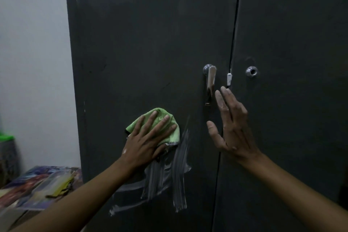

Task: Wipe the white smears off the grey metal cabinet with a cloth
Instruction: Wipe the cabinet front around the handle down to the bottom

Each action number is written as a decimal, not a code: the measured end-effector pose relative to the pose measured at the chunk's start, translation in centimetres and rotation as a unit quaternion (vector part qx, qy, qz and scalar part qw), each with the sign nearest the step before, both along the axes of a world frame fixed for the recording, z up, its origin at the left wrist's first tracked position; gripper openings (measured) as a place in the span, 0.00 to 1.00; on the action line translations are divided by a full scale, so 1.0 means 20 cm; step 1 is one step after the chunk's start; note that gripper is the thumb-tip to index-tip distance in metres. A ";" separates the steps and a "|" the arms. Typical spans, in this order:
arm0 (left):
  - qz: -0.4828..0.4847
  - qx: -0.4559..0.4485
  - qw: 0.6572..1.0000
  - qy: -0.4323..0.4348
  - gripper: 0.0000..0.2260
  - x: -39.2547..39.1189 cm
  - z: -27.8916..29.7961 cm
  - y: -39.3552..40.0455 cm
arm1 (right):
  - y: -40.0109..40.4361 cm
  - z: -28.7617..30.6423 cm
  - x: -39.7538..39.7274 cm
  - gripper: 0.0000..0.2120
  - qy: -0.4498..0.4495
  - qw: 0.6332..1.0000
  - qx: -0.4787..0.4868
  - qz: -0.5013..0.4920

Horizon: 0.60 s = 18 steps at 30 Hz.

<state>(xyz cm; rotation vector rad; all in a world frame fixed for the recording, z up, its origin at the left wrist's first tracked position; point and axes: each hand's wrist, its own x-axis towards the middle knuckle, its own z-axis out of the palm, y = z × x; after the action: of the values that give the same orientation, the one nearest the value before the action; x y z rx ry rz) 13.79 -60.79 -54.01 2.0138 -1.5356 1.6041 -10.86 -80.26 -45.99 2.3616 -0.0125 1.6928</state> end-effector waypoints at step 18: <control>-0.041 0.052 0.996 -0.051 0.28 -0.15 -0.07 -0.21 | -0.12 -0.19 -0.04 0.37 -0.016 0.996 0.079 -0.028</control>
<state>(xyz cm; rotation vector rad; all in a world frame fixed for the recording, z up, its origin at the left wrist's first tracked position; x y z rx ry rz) 10.85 -64.95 -55.49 1.9187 -1.7497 1.6499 -11.68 -82.61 -49.71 2.4200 -0.2252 1.7619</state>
